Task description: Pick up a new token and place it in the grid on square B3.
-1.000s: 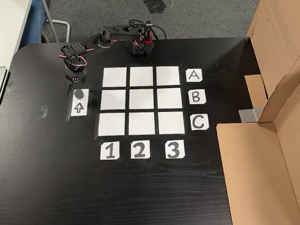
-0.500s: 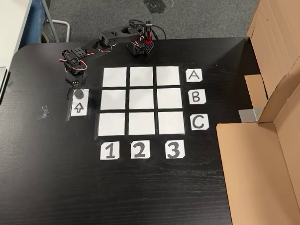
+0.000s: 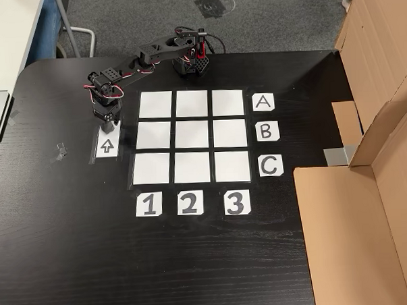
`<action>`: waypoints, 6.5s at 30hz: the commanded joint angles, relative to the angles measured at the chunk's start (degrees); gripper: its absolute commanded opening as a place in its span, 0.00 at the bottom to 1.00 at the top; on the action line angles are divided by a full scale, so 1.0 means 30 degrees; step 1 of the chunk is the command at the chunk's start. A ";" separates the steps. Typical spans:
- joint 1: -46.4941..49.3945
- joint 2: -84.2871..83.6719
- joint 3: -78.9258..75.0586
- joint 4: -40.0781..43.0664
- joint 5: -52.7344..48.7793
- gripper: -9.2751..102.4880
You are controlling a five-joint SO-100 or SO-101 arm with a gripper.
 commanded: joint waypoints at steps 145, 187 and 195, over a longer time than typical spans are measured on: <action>-0.2607 0.1699 -0.0410 0.0439 0.0146 0.09; -1.5059 1.5439 1.4004 -0.0117 0.4453 0.09; -1.8223 1.5791 1.6846 -0.1758 0.5771 0.09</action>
